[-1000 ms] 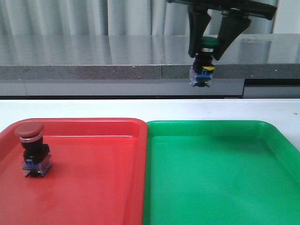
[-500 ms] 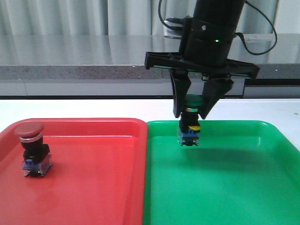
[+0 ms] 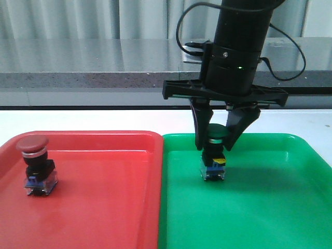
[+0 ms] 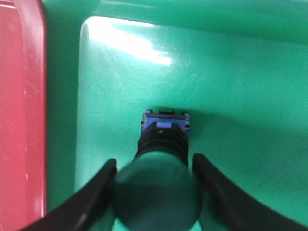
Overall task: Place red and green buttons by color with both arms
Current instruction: 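Lower the green button into the green tray and open the right gripper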
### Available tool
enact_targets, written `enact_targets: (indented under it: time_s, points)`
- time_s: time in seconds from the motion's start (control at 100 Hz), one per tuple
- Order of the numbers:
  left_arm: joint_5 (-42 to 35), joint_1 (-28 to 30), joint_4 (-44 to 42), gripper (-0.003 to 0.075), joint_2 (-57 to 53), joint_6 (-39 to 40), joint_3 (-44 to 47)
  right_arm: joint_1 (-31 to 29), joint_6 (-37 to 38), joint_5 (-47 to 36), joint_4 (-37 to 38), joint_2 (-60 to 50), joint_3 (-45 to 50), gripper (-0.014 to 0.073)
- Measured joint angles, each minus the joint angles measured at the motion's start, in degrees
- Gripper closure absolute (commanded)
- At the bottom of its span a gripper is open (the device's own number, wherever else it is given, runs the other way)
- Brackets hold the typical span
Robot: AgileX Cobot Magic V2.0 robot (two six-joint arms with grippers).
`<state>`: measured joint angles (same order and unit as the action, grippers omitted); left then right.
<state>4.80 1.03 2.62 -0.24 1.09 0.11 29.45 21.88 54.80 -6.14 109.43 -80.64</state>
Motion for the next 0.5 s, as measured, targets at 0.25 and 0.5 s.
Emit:
enact_targets:
  time_s: [0.25,0.5]
  points:
    - [0.00,0.00,0.00,0.0741,0.00,0.00,0.00,0.00,0.22,-0.50,0.00,0.57,0.00,-0.0011]
    - [0.00,0.00,0.00,0.0741,0.00,0.00,0.00,0.00,0.22,-0.40,1.22,-1.95,0.00,0.0004]
